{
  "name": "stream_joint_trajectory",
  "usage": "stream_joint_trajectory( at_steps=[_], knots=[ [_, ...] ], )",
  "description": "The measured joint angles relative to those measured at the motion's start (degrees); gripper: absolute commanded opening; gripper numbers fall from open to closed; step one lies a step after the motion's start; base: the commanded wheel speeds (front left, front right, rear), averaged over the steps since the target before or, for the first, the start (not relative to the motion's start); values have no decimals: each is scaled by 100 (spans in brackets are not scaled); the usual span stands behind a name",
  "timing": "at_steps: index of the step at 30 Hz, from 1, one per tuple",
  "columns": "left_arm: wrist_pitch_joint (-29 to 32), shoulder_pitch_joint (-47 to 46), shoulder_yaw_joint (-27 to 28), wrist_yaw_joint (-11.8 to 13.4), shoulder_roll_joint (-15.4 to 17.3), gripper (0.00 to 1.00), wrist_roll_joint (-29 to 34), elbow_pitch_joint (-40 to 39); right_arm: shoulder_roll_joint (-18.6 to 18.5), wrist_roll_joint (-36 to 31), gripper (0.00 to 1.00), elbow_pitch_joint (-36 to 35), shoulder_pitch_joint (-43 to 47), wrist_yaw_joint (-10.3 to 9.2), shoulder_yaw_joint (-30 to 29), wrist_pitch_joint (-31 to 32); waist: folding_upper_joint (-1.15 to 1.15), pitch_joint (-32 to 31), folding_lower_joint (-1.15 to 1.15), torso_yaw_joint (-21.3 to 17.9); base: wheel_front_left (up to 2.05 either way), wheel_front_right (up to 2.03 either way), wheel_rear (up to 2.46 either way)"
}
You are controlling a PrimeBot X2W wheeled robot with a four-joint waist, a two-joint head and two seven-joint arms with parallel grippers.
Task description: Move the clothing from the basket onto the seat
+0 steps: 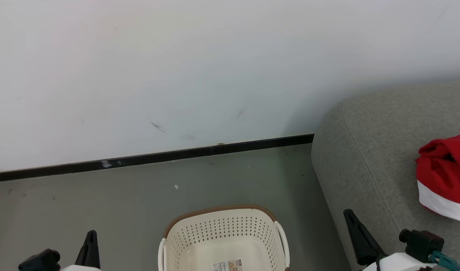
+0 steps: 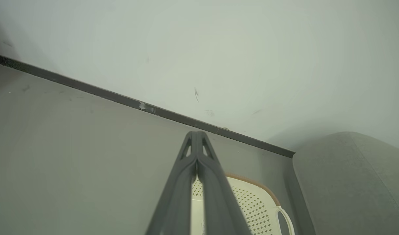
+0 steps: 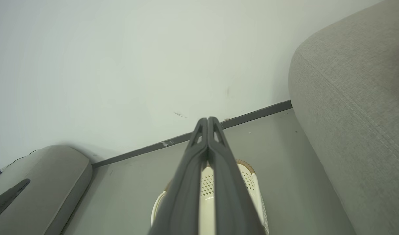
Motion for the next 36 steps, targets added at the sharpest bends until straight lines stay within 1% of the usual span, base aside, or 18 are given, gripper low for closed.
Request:
stream_joint_trajectory(
  at_steps=[10, 13, 16, 17, 22, 36],
  knots=[
    [209, -6, 185, -233, -68, 0, -611, -2, -70, 969, 0, 21, -11, -1, -134, 194, 0, -25, 46, 49, 0, 0, 0],
    [269, -7, 240, -287, -89, 0, -810, -2, -102, 1255, 0, 34, -16, -2, -148, 276, 0, -34, 55, 60, 0, 0, 0],
    [319, -10, 297, -338, -121, 0, -998, -2, -153, 1557, 0, 53, -25, -2, -162, 287, 0, -41, 60, 72, 0, 0, 0],
    [366, -12, 326, -398, -159, 0, -1133, -2, -176, 1747, 0, 75, -27, -2, -174, 354, 0, -44, 61, 80, 0, 0, 0],
    [467, -22, 408, -489, -213, 0, -1447, -1, -191, 2236, 0, 172, -40, -3, -190, 432, 0, -44, 59, 98, 0, 0, 0],
    [730, -133, 658, -793, -365, 0, -2321, 41, -311, 3573, 0, 310, -262, -3, -312, 639, 0, 8, 6, 148, 0, 0, 0]
  ],
)
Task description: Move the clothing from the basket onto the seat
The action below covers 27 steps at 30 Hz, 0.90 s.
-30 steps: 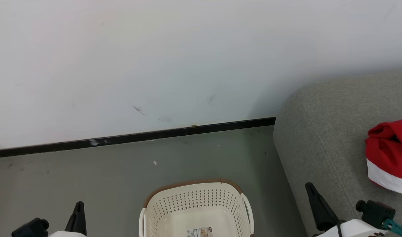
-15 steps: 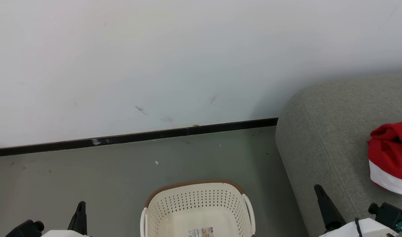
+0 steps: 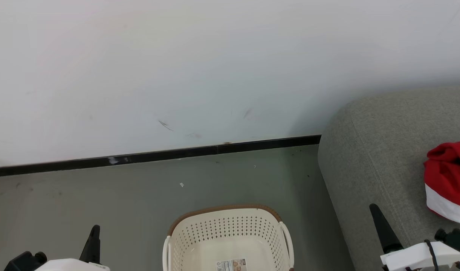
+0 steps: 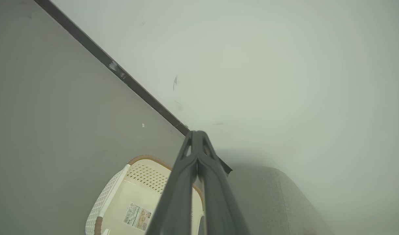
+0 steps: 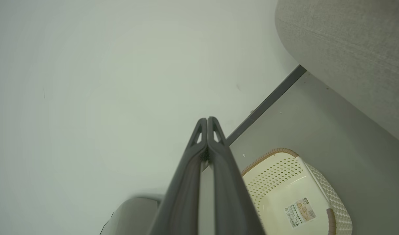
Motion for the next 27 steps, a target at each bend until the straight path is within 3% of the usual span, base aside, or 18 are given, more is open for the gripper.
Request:
stream_joint_trajectory(
  at_steps=[8, 27],
  knots=[
    [143, -99, 131, -188, -55, 0, -500, 46, -54, 757, 0, 70, -132, -1, -35, 121, 0, 37, -16, 28, 0, 0, 0],
    [493, -242, 444, -561, -233, 0, -1646, 107, -155, 2460, 0, 229, -252, -1, -152, 398, 0, 77, -21, 92, 0, 0, 0]
  ],
)
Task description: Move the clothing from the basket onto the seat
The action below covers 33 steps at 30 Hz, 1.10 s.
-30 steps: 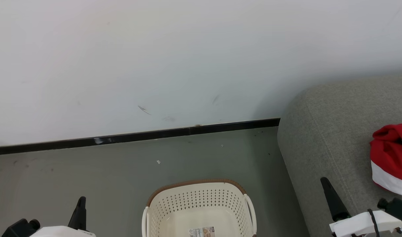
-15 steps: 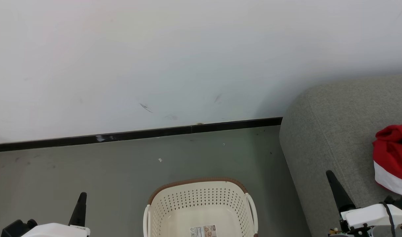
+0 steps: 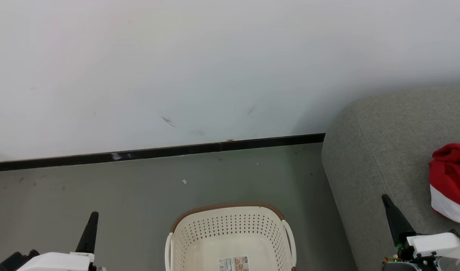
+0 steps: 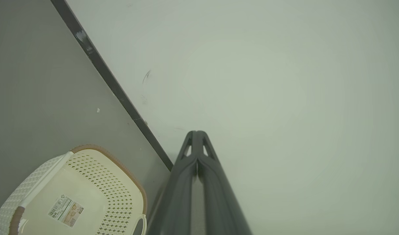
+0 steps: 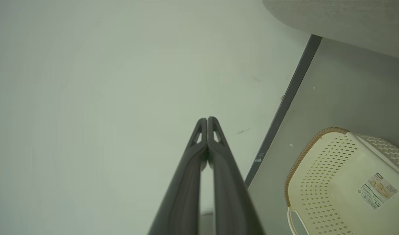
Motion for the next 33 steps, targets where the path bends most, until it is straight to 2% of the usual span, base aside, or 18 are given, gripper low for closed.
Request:
stream_joint_trajectory(
  at_steps=[14, 33],
  knots=[
    [258, -109, 248, -338, -156, 0, -869, 51, -89, 1314, 0, 52, -207, 0, -75, 199, 0, 19, 0, 49, 0, 0, 0],
    [274, -118, 271, -344, -158, 0, -890, 91, -93, 1343, 0, 96, -215, 0, -82, 201, 0, 18, -1, 48, 0, 0, 0]
  ],
)
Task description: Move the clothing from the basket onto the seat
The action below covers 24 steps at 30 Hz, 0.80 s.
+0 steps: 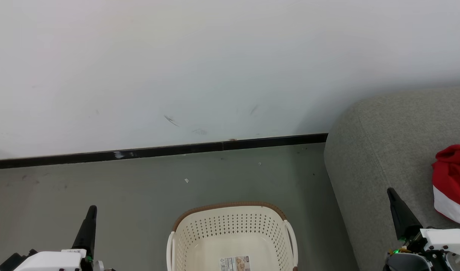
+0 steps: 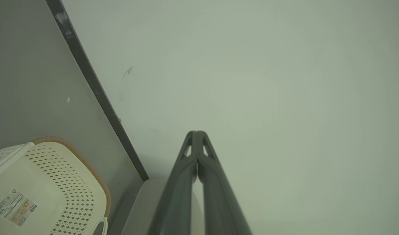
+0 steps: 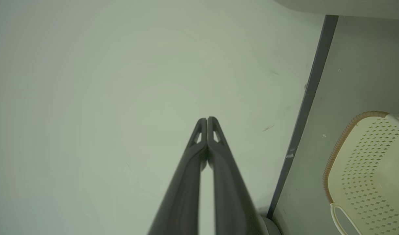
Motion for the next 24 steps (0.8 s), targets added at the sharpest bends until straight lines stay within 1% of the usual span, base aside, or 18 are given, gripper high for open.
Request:
stream_joint_trajectory(
  at_steps=[24],
  knots=[
    [0, -2, 1, -26, -1, 0, 0, 41, 2, -1, 0, 60, -3, 0, -11, 7, 0, 0, -1, -1, 0, 0, 0]
  ],
)
